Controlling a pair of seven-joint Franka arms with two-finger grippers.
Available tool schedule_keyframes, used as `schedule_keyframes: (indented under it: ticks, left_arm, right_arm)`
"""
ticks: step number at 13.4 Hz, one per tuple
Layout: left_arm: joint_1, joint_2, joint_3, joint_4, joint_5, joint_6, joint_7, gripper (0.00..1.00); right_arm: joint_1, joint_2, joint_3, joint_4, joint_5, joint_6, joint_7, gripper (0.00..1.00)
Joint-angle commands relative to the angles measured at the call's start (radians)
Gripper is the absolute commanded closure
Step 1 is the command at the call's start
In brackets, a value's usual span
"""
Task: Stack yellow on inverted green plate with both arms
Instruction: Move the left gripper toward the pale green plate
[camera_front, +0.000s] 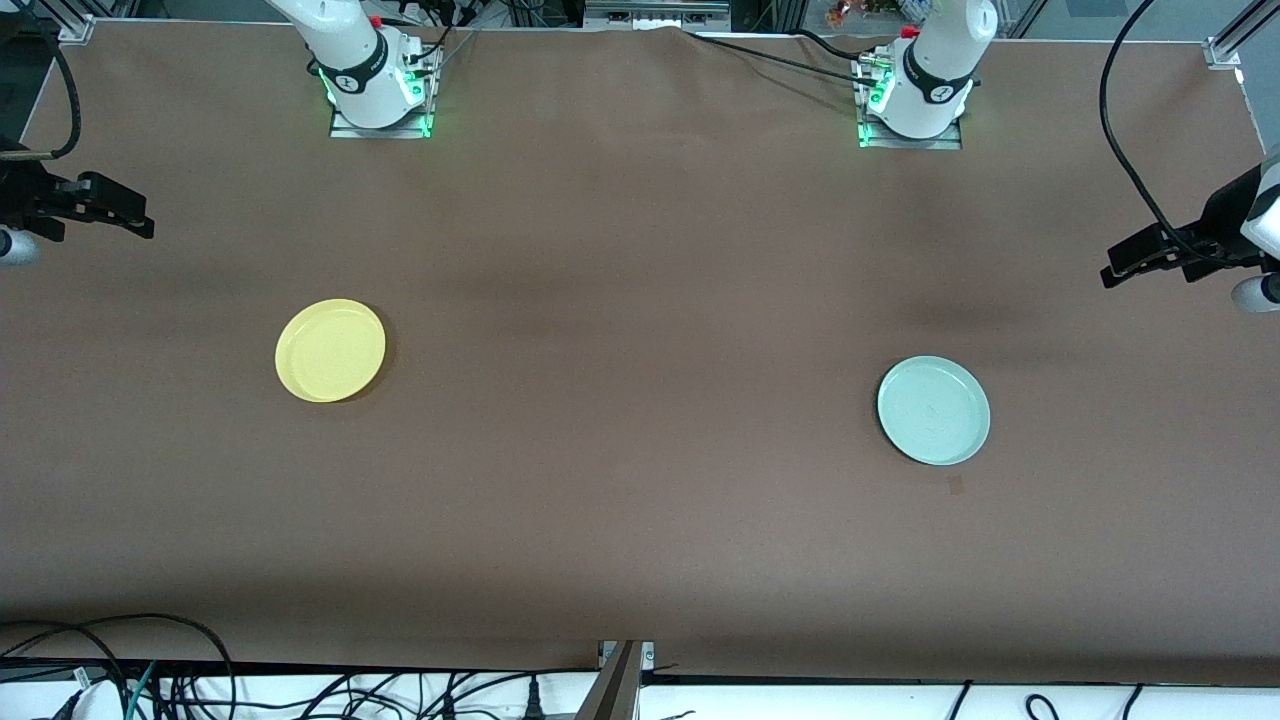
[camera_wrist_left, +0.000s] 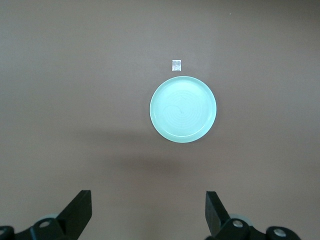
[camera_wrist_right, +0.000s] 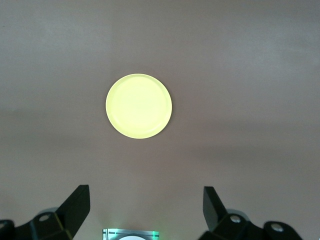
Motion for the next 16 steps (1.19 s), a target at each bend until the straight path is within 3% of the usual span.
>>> schedule_keyframes:
  ticks: [1, 4, 16]
  left_arm:
    - [0.003, -0.028, -0.004, -0.034, 0.018, 0.021, 0.023, 0.0]
    - [-0.005, 0.0, -0.004, 0.006, 0.016, 0.017, 0.013, 0.0]
    - [-0.045, 0.056, -0.007, 0.01, 0.015, 0.019, 0.024, 0.0]
  right_arm:
    - [0.007, 0.004, 0.001, 0.013, -0.012, 0.0, 0.007, 0.0]
    - [0.007, 0.004, 0.001, 0.013, -0.012, 0.0, 0.007, 0.0]
    - [0.006, 0.004, 0.001, 0.01, -0.006, -0.006, 0.007, 0.0]
